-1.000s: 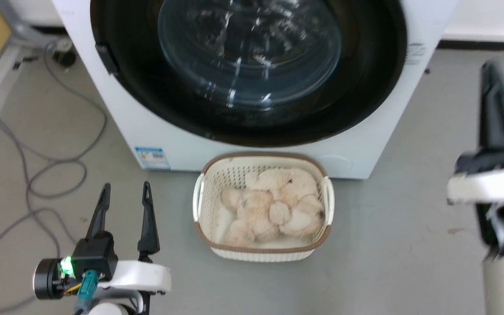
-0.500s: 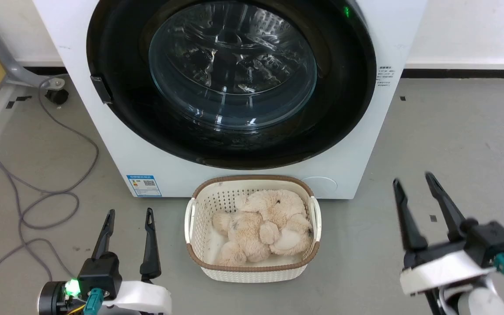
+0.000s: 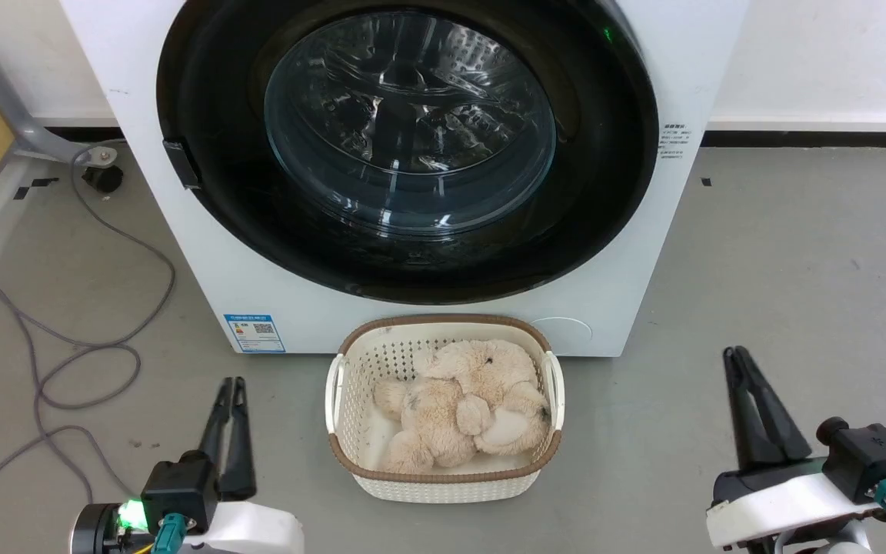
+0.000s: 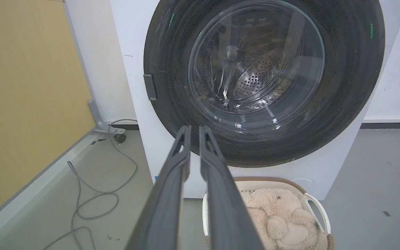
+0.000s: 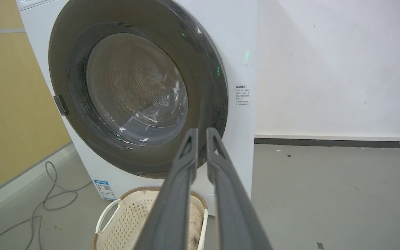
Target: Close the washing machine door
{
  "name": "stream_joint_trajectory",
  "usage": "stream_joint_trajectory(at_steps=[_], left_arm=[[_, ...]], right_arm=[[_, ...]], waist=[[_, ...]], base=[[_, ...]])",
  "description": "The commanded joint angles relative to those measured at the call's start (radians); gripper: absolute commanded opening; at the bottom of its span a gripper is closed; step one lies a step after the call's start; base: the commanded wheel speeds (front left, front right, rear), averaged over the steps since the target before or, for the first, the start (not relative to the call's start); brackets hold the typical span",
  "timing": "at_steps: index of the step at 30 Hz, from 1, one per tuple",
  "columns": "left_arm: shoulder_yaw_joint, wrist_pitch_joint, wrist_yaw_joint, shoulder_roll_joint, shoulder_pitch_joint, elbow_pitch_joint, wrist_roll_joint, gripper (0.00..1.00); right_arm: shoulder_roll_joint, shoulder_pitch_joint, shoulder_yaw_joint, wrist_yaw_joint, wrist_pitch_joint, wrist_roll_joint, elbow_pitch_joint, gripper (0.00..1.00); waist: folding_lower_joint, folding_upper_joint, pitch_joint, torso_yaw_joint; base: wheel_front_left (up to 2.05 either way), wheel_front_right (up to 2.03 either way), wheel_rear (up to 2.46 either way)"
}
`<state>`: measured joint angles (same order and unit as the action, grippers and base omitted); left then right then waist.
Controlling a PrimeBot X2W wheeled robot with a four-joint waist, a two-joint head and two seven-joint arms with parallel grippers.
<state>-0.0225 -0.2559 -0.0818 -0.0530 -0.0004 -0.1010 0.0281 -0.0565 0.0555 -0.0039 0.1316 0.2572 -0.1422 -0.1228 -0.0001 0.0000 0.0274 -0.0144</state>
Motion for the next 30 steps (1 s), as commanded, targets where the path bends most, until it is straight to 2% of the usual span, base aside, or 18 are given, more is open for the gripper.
stream_joint_trajectory(at_steps=[1,30], left_arm=[[0.0,0.002,0.001,0.0,0.0,0.001,0.0,0.0],[0.005,0.062,0.02,0.001,0.0,0.024,-0.007,0.0]], right_arm=[[0.0,-0.001,0.0,0.0,-0.002,0.001,0.001,0.0],[0.001,-0.013,0.001,0.0,-0.062,0.034,0.03,0.0]], waist=[[0.0001,0.0,0.0,0.0],[0.0001,0.0,-0.007,0.003]], base=[[0.0,0.0,0.0],[0.0,0.0,0.0]])
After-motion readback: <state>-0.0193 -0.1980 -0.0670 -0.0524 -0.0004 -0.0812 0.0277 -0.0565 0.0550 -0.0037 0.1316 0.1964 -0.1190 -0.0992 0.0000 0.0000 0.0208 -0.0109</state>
